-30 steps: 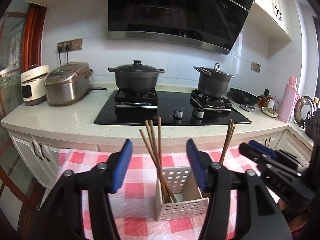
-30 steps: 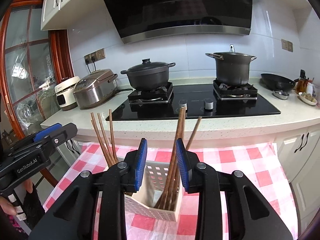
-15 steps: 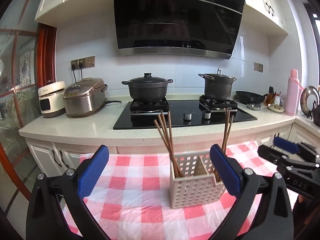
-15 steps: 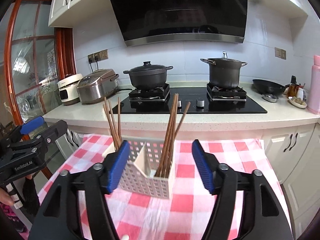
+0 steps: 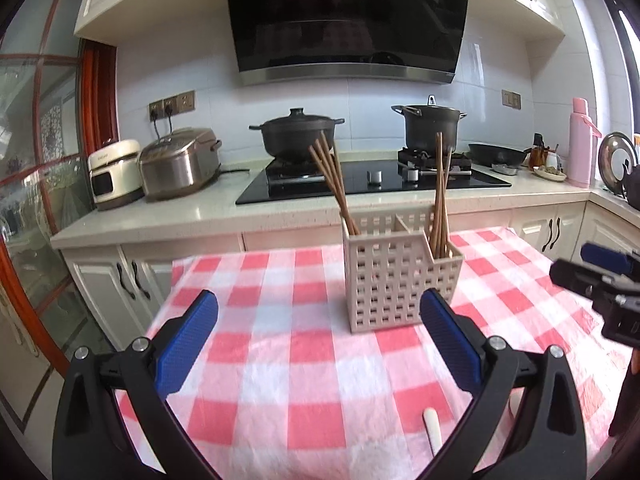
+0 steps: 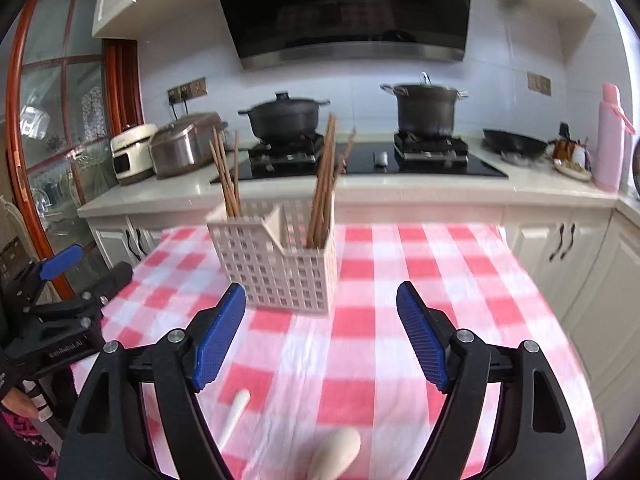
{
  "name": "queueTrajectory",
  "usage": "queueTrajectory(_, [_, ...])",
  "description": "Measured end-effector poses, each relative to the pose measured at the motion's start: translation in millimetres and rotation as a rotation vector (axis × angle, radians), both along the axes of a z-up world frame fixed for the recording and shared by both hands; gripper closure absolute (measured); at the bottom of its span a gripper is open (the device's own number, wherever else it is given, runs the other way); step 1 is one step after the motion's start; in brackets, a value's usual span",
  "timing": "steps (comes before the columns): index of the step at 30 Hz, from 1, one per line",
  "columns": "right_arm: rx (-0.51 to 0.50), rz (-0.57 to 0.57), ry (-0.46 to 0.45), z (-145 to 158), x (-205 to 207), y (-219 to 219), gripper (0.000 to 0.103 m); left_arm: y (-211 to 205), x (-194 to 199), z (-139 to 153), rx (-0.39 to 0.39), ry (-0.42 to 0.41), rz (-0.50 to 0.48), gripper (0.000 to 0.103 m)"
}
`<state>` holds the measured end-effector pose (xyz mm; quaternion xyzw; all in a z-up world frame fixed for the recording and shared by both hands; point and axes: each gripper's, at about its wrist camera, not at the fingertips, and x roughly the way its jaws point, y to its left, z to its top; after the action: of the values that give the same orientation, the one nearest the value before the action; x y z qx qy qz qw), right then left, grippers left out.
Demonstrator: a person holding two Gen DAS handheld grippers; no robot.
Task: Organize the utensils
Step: 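Withdraw both open grippers and move down toward the white spoons on the cloth, then close the right gripper on the wide white spoon while the left gripper grasps the small spoon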
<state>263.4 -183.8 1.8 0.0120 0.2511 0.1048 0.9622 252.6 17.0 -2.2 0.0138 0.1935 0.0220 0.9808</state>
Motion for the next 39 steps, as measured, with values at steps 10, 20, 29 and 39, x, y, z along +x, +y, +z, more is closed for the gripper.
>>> queueTrajectory(10, [0.018,-0.078,0.173,-70,-23,-12,0.030,2,-15,-42,-0.035,0.072,-0.011,0.005])
queueTrajectory(20, [0.042,-0.132,0.281,-113,-30,-13,0.030,-2,-18,-69,-0.050,0.120,-0.009,0.005])
queueTrajectory(29, [-0.004,-0.173,0.337,-124,-22,-6,0.030,-18,-19,-80,-0.003,0.141,-0.045,0.005])
queueTrajectory(39, [-0.097,-0.209,0.365,-130,-14,9,0.044,-10,-17,-90,-0.012,0.161,-0.043,0.005])
